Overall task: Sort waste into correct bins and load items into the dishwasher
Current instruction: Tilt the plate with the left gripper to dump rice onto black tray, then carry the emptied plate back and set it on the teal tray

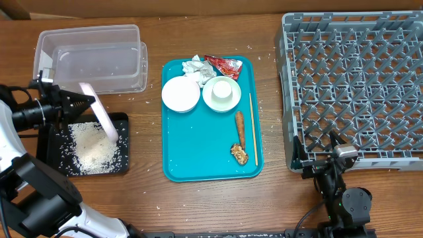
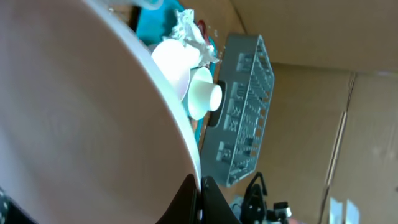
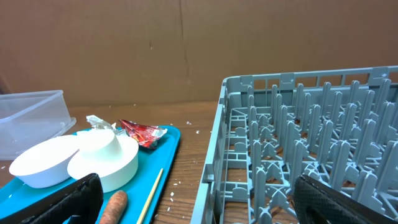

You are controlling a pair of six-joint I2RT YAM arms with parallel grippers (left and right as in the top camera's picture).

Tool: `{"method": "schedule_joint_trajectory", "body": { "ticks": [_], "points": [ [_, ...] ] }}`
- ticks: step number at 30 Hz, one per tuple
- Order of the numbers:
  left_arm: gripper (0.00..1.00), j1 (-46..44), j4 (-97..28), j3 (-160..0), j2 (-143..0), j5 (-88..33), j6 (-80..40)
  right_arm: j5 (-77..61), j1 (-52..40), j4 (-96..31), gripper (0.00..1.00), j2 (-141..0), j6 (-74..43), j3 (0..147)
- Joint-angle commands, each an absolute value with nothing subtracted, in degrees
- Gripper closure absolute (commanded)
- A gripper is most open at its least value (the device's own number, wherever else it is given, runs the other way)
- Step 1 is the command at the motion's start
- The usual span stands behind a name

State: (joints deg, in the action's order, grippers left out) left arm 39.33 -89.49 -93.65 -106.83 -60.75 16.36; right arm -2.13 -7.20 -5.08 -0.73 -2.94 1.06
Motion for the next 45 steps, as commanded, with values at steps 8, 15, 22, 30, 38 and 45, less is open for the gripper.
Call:
{"method": "schedule_joint_trajectory", "body": {
  "ticks": [8, 15, 22, 30, 38, 45],
  "points": [
    [0.96, 40.4, -96.8, -93.7, -105.1, -60.5, 20.7, -2.3, -7.0, -4.7, 0.00, -0.2, -2.8, 0.5],
    [0.96, 37.3, -96.9, -93.7, -99.1, -57.6, 19.0, -2.3, -7.0, -4.7, 0.00, -0.2, -2.8, 0.5],
    [0.96, 27.7, -96.8, -93.7, -90.1, -51.9, 14.0, -2.3, -7.0, -4.7, 0.00, -0.2, -2.8, 0.5],
    [0.96, 6.2, -94.2, -93.7, -85.5, -46.0, 6.9, -2.3, -7.0, -4.7, 0.00, -0.2, -2.8, 0.5],
    [0.96, -16.8, -77.8, -87.4, -85.9, -27.4, -18.1, -2.3, -7.0, -4.7, 0.00, -0.2, -2.8, 0.5],
    [0.96, -34.2, -65.5, -79.6, -87.4, -9.4, -38.4, -2.3, -7.0, -4.7, 0.00, -0.2, -2.8, 0.5]
  ]
}}
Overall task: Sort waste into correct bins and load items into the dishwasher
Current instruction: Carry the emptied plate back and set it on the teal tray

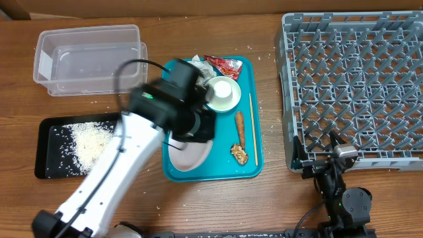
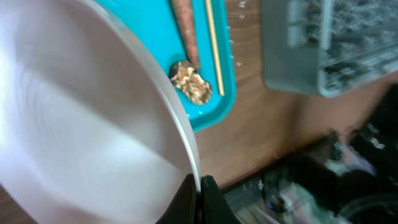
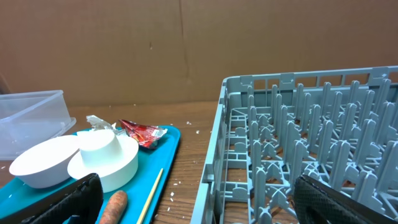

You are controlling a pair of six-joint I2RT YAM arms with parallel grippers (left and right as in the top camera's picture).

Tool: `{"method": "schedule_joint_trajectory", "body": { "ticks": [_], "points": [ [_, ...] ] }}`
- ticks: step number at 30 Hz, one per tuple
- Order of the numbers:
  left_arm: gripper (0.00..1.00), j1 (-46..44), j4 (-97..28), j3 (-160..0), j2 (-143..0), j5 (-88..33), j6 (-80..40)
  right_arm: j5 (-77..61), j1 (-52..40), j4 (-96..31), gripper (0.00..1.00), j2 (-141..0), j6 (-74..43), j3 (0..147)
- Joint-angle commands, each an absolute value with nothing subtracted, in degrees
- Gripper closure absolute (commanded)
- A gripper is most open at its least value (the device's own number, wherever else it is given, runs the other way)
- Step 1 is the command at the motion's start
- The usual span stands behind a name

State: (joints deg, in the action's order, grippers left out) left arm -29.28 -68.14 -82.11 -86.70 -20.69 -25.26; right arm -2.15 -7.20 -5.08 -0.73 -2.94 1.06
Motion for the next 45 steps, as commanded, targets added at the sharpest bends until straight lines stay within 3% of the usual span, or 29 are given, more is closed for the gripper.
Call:
{"method": "schedule_joint_trajectory", "body": {
  "ticks": [1, 7, 15, 25, 38, 43, 45],
  "points": [
    [0.96, -36.2, -63.4, -78.5, -87.8, -7.4, -40.2, -2.3, -7.0, -4.7, 0.00, -0.2, -2.8, 0.5],
    [0.96, -43.6, -59.7, -76.8, -92.7, 5.1, -47.8, -2.3, -7.0, -4.7, 0.00, -0.2, -2.8, 0.5],
    [0.96, -44.3, -57.9, -76.8, -102.3, 6.4, -49.1, -2.3, -7.0, -4.7, 0.00, -0.2, -2.8, 0.5],
    [0.95, -44.3, -56.2, -76.8, -103.5, 5.8, -48.6, -2.3, -7.0, -4.7, 0.00, -0.2, -2.8, 0.5],
    [0.82, -44.3, -55.5, -79.2, -103.5, 3.2, -41.0, -2.3, -7.0, -4.7, 0.00, -0.2, -2.8, 0.5],
    [0.68, -43.9, -59.0, -83.5, -103.5, 5.5, -37.9, -2.3, -7.0, -4.7, 0.00, -0.2, -2.8, 0.5],
    [0.67, -43.2, -61.8, -86.3, -103.5, 8.0, -37.9, -2.3, -7.0, -4.7, 0.00, -0.2, -2.8, 0.5]
  ]
}}
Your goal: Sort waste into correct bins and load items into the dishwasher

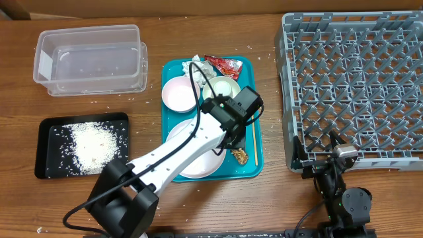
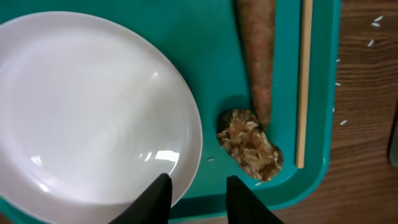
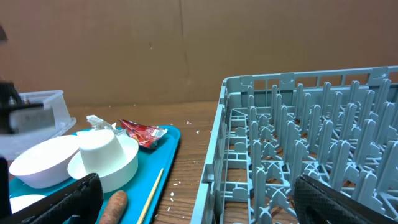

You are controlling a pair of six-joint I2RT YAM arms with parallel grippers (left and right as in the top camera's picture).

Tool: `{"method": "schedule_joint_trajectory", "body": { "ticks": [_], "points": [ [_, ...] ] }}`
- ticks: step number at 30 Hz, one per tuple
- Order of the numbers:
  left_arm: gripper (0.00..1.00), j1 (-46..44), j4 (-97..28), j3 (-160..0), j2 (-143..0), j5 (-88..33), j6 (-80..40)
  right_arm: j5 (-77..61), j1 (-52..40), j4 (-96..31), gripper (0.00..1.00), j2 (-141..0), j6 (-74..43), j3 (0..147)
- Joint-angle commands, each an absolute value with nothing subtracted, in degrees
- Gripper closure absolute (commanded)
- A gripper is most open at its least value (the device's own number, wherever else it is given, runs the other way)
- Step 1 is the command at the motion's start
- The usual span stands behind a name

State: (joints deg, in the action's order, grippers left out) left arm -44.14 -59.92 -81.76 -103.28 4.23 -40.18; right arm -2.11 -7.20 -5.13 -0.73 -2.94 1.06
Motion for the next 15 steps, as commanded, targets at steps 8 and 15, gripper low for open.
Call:
{"method": "schedule_joint_trajectory", "body": {
  "ticks": [8, 15],
  "points": [
    [0.16, -34.5, -64.7, -93.8, -103.5, 9.4, -37.2, -2.3, -7.0, -4.7, 0.00, -0.2, -2.8, 0.5],
    [0.00, -27.1, -60.8, -93.0, -103.8, 9.6, -37.1, -2.3, -7.0, -4.7, 0.00, -0.2, -2.8, 0.5]
  ]
}}
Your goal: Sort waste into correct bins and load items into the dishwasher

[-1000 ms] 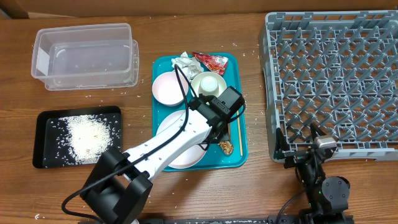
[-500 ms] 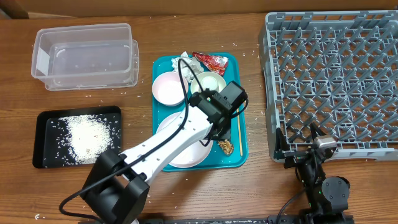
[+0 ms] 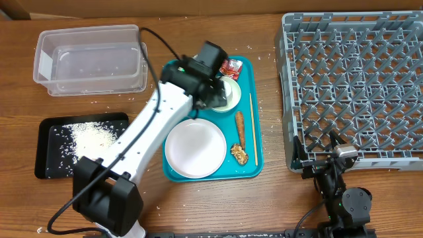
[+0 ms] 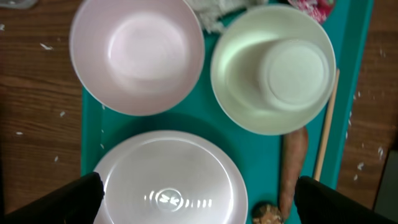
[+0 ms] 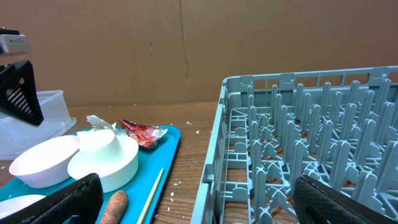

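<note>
My left gripper (image 3: 211, 87) hangs open and empty over the back of the teal tray (image 3: 173, 173). From the left wrist view, a white bowl (image 4: 137, 56) and a second bowl holding an upturned cup (image 4: 273, 68) lie below it. A white plate (image 4: 168, 180) lies flat in front of them. To the right are a brown sausage (image 4: 292, 168), a chopstick (image 4: 326, 124) and a lumpy food scrap (image 3: 239, 153). A red wrapper (image 3: 231, 66) and crumpled tissue (image 4: 214, 9) sit at the back. My right gripper (image 5: 199, 202) rests open by the grey dish rack (image 3: 353, 86).
A clear plastic container (image 3: 89, 59) stands at the back left. In front of it a black tray (image 3: 49, 168) holds a heap of rice (image 3: 89, 145). Loose grains lie scattered on the wooden table. The rack fills the right side.
My left gripper was low at the plate's right edge beside the food scrap. Now it is higher, at the back of the tray over the two bowls, with its jaws wider. The plate stays flat.
My left gripper first held the plate tilted over the black tray, rice lying below. Then it had the plate over the teal tray. Then the plate lay flat on the tray's front with the jaws apart. Now the gripper is above the bowls. The right arm never moved.
</note>
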You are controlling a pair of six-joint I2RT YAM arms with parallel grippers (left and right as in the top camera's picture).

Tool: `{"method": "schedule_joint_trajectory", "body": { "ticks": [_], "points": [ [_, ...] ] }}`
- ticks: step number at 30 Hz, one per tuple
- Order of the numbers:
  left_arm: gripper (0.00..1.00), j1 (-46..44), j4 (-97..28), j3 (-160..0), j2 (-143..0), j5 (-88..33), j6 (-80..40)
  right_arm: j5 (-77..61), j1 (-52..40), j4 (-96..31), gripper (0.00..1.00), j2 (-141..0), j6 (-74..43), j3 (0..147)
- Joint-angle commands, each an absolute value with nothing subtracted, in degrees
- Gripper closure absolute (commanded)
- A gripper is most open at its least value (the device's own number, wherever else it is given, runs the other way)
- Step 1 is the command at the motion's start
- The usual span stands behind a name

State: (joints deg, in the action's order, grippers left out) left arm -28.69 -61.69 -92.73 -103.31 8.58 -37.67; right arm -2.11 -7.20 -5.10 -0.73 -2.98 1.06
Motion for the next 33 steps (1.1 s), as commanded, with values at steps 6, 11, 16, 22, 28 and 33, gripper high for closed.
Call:
{"method": "schedule_joint_trajectory", "body": {
  "ticks": [6, 11, 16, 22, 28, 33],
  "points": [
    [0.12, -25.5, -53.6, -89.1, -103.8, 9.1, -23.8, -2.3, -7.0, -4.7, 0.00, -0.2, -2.8, 0.5],
    [0.09, -25.5, -50.0, -85.2, -103.8, 9.2, -18.3, -2.3, -7.0, -4.7, 0.00, -0.2, -2.8, 0.5],
    [0.09, -25.4, -46.3, -82.1, -103.8, 9.2, -18.3, -2.3, -7.0, -4.7, 0.00, -0.2, -2.8, 0.5],
    [0.11, -25.4, -39.4, -76.8, -103.8, 9.6, -18.2, -2.3, -7.0, -4.7, 0.00, -0.2, -2.8, 0.5],
    [0.07, -25.4, -30.6, -72.1, -103.8, 9.6, -18.5, -2.3, -7.0, -4.7, 0.00, -0.2, -2.8, 0.5],
    [0.10, -25.4, -28.2, -71.3, -103.8, 9.7, -19.8, -2.3, -7.0, -4.7, 0.00, -0.2, -2.8, 0.5]
  ]
}}
